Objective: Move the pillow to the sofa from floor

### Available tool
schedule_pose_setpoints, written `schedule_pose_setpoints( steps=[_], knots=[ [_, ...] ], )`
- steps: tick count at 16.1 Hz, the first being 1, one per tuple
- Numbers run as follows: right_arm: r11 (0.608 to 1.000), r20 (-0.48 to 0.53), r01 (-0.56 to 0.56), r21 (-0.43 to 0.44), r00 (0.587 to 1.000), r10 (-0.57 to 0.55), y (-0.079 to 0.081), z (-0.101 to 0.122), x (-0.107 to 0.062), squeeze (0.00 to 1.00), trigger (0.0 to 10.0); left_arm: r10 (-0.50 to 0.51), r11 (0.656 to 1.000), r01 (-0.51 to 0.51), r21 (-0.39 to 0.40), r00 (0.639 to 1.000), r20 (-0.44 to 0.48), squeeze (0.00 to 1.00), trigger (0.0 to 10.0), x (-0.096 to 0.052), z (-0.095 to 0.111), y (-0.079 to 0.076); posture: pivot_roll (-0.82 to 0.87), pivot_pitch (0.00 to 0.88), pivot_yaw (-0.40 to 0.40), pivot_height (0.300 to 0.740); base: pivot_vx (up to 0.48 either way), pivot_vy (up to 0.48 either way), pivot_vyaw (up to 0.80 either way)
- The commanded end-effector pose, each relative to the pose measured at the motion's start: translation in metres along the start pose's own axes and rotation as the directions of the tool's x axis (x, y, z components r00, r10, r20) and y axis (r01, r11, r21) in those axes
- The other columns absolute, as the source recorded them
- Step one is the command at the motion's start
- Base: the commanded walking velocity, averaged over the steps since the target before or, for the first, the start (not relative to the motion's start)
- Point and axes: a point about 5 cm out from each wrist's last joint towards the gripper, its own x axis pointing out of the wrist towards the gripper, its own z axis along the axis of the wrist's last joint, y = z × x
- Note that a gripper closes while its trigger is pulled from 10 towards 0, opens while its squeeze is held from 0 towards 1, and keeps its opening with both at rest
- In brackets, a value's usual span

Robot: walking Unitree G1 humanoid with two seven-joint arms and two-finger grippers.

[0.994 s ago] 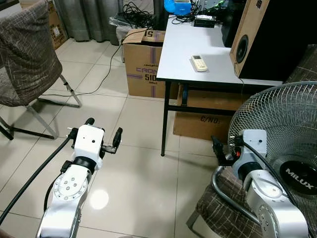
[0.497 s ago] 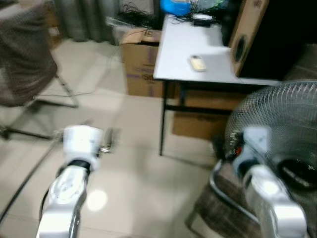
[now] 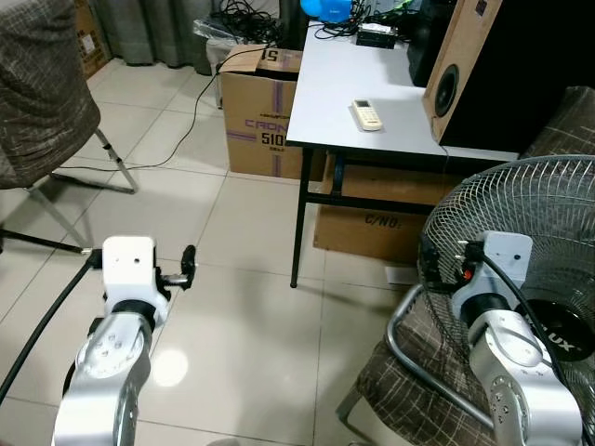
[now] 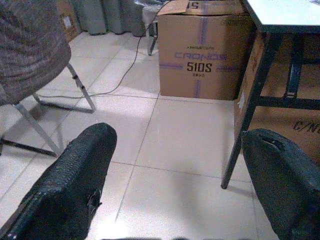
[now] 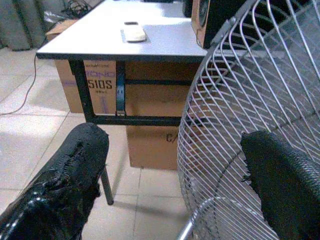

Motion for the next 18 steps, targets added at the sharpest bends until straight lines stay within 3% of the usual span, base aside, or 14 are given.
schedule_pose_setpoints(
  steps=[1, 2, 4, 7, 9, 11, 14, 18],
  knots=[
    [0.999, -0.004, -0.039, 0.036, 0.999, 0.039, -0.002, 0.002, -0.003, 0.00, 10.0, -0.031, 0.999, 0.030, 0.025, 0.999, 0.040, 0.00, 10.0, 0.002, 0.014, -0.006, 0.03, 0.000, -0.001, 0.740, 0.000, 0.000, 0.00],
    [0.994, 0.022, -0.063, 0.088, 0.998, 0.062, 0.000, 0.001, -0.002, 0.00, 10.0, -0.081, 0.997, 0.080, 0.022, 0.995, 0.052, 0.00, 10.0, 0.010, 0.016, -0.014, -0.01, 0.000, 0.026, 0.740, 0.000, 0.000, 0.00],
    [0.991, 0.032, -0.042, 0.124, 0.999, 0.039, 0.000, 0.001, -0.009, 0.00, 10.0, -0.135, 0.990, 0.134, 0.044, 0.991, 0.011, 0.00, 10.0, 0.009, 0.007, -0.019, -0.04, 0.000, 0.058, 0.740, 0.000, 0.000, 0.00],
    [0.991, -0.043, -0.107, 0.077, 0.993, 0.110, 0.002, -0.007, -0.015, 0.00, 10.0, -0.123, 0.992, 0.123, 0.009, 0.992, 0.001, 0.00, 10.0, 0.008, 0.004, -0.025, -0.04, 0.000, 0.018, 0.740, 0.000, 0.000, 0.00],
    [0.986, -0.016, -0.156, 0.056, 0.987, 0.157, 0.006, -0.007, -0.016, 0.00, 10.0, -0.107, 0.994, 0.107, 0.001, 0.994, 0.007, 0.00, 10.0, 0.005, 0.003, -0.026, -0.03, 0.000, -0.006, 0.740, 0.000, 0.000, 0.00],
    [0.992, 0.020, -0.125, -0.020, 0.992, 0.125, 0.005, -0.005, -0.011, 0.00, 10.0, -0.081, 0.996, 0.082, 0.023, 0.997, -0.013, 0.00, 10.0, 0.003, -0.003, -0.024, -0.03, 0.000, 0.006, 0.740, 0.000, 0.000, 0.00],
    [0.997, 0.066, -0.072, -0.039, 0.995, 0.075, 0.002, -0.004, -0.011, 0.00, 10.0, -0.100, 0.994, 0.100, 0.032, 0.995, -0.007, 0.00, 10.0, 0.007, 0.000, -0.028, -0.03, 0.000, 0.018, 0.740, 0.000, 0.000, 0.00],
    [0.996, 0.045, -0.048, 0.079, 0.998, 0.045, 0.005, -0.012, -0.012, 0.00, 10.0, -0.096, 0.994, 0.096, 0.048, 0.995, -0.001, 0.00, 10.0, 0.009, 0.002, -0.025, -0.02, 0.000, 0.035, 0.740, 0.000, 0.000, 0.00]
  ],
)
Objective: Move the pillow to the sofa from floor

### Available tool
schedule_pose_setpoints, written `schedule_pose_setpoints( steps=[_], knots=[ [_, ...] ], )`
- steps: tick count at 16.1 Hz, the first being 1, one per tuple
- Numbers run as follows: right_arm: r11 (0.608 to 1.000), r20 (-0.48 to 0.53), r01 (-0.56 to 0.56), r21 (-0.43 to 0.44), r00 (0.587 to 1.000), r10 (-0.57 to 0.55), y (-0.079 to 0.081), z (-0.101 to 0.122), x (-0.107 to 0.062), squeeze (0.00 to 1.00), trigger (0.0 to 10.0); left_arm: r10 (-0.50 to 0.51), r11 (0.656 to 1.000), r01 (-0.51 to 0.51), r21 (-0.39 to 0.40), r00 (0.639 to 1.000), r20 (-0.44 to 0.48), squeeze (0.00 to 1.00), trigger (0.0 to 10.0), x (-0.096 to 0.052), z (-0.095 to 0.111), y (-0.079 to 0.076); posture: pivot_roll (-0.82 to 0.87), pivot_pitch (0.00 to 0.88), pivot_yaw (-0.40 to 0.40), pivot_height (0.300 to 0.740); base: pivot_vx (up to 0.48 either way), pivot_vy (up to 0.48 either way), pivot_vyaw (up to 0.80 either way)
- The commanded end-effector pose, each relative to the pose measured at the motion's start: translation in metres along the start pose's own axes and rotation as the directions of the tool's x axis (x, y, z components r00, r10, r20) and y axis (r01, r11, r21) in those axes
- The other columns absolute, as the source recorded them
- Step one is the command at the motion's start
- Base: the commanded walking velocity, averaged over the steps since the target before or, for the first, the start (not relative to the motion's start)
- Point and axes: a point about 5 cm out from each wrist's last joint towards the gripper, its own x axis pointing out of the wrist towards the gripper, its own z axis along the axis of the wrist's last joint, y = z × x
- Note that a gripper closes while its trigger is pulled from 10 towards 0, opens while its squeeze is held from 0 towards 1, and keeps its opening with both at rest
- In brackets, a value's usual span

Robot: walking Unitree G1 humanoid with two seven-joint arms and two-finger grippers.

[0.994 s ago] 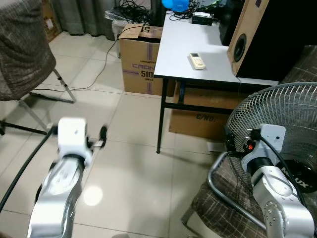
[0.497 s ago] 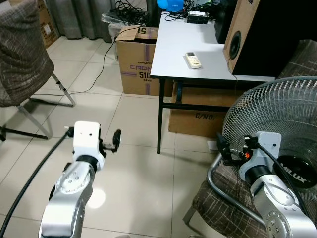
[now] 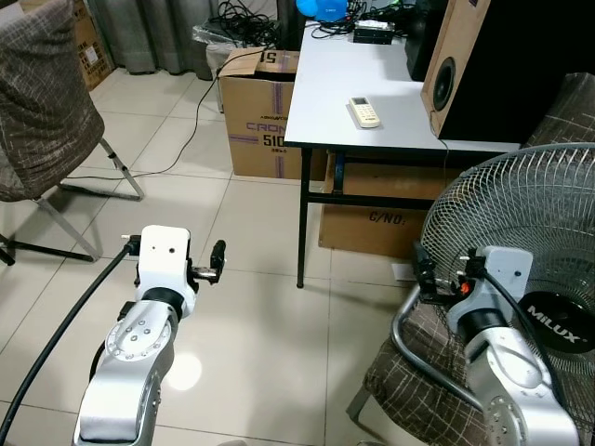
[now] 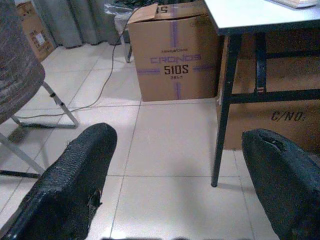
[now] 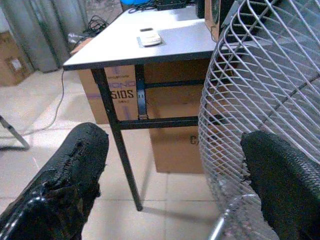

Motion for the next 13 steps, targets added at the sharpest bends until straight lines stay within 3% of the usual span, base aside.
schedule_pose_setpoints(
  steps=[1, 4, 5, 6, 7, 9, 11, 12, 13],
  knots=[
    [0.998, -0.026, 0.049, -0.026, 0.998, -0.050, -0.005, -0.003, -0.002, 0.00, 10.0, -0.007, 1.000, 0.007, 0.024, 1.000, -0.005, 0.00, 10.0, 0.002, -0.001, 0.000, -0.02, 0.000, 0.038, 0.740, 0.000, 0.000, 0.00],
    [0.996, -0.053, 0.090, -0.025, 0.994, -0.091, -0.009, -0.006, -0.004, 0.00, 10.0, -0.016, 1.000, 0.016, 0.019, 1.000, 0.000, 0.00, 10.0, 0.000, 0.000, -0.004, -0.02, 0.000, 0.029, 0.740, 0.000, 0.000, 0.00],
    [0.998, -0.046, 0.046, 0.032, 0.998, -0.045, -0.005, -0.003, -0.005, 0.00, 10.0, -0.014, 1.000, 0.014, 0.016, 1.000, -0.003, 0.00, 10.0, 0.000, -0.001, -0.004, -0.03, 0.000, 0.028, 0.740, 0.000, 0.000, 0.00],
    [0.999, -0.037, 0.026, 0.028, 0.999, -0.025, -0.004, -0.001, -0.005, 0.00, 10.0, -0.012, 1.000, 0.012, 0.015, 1.000, -0.006, 0.00, 10.0, -0.001, -0.002, -0.004, -0.03, 0.000, 0.026, 0.740, 0.000, 0.000, 0.00],
    [0.999, -0.024, 0.028, -0.028, 0.999, -0.029, -0.005, 0.000, -0.005, 0.00, 10.0, -0.012, 1.000, 0.012, 0.013, 1.000, -0.006, 0.00, 10.0, -0.001, -0.002, -0.004, -0.03, 0.000, 0.026, 0.740, 0.000, 0.000, 0.00],
    [0.998, -0.045, 0.031, -0.051, 0.998, -0.034, -0.008, -0.005, -0.006, 0.00, 10.0, -0.017, 1.000, 0.017, 0.010, 1.000, -0.003, 0.00, 10.0, 0.001, -0.001, -0.004, -0.03, 0.000, 0.042, 0.740, 0.000, 0.000, 0.00],
    [0.986, -0.051, 0.060, -0.157, 0.996, -0.069, -0.012, -0.007, -0.010, 0.00, 10.0, -0.024, 1.000, 0.024, 0.010, 1.000, 0.004, 0.00, 10.0, 0.000, 0.001, -0.004, -0.02, 0.000, 0.047, 0.740, 0.000, 0.000, 0.00],
    [0.995, -0.067, 0.008, -0.096, 0.998, -0.015, -0.008, -0.010, -0.014, 0.00, 10.0, -0.024, 1.000, 0.024, 0.006, 1.000, 0.005, 0.00, 10.0, -0.001, 0.001, -0.003, -0.03, 0.000, 0.052, 0.740, 0.000, 0.000, 0.00],
    [0.996, -0.084, -0.018, -0.092, 0.996, 0.011, -0.005, -0.012, -0.017, 0.00, 10.0, -0.031, 0.999, 0.032, 0.014, 1.000, -0.003, 0.00, 10.0, -0.002, -0.001, -0.002, -0.03, 0.000, 0.063, 0.740, 0.000, 0.000, 0.80]
  ],
)
